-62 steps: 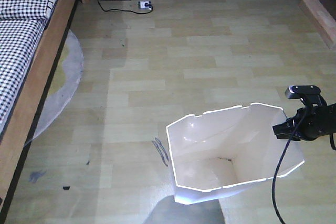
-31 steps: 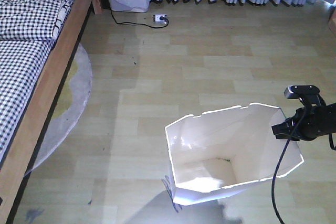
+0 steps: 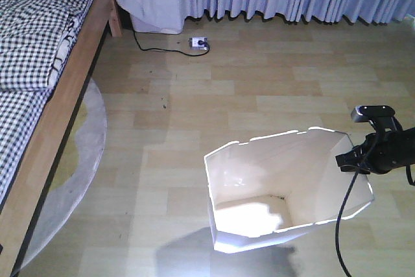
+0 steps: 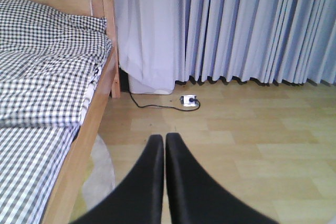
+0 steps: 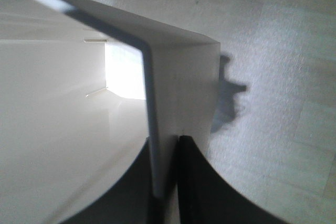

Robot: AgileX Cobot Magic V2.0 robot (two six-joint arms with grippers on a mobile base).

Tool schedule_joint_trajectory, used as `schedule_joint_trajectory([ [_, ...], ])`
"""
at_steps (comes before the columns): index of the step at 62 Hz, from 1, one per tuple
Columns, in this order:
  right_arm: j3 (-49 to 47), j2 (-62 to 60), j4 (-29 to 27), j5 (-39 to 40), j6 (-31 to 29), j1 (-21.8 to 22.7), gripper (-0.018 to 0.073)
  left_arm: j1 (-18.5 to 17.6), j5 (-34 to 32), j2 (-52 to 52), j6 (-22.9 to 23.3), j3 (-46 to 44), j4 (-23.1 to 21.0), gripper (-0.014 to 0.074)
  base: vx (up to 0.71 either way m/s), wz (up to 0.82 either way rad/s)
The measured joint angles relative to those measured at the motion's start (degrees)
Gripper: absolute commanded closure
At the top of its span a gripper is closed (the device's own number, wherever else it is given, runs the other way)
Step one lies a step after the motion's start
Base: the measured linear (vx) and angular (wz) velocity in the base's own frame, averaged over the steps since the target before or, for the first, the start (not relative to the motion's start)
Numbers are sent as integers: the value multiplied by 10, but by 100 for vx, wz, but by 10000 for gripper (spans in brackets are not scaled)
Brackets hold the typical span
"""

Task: Move trash bin to bedside with robot
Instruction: 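Carry the held bin toward the curtains beside the bed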

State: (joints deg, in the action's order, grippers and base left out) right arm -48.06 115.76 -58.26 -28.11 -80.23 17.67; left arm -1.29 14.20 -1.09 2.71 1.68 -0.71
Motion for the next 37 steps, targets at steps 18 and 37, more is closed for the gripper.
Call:
schedule_joint_trajectory([
  [18, 0, 0, 0, 0, 0, 0, 565, 0, 0, 0, 0, 0, 0, 602, 45, -2],
  [37, 0, 0, -1, 0, 0, 0, 565, 0, 0, 0, 0, 0, 0, 602, 44, 3],
])
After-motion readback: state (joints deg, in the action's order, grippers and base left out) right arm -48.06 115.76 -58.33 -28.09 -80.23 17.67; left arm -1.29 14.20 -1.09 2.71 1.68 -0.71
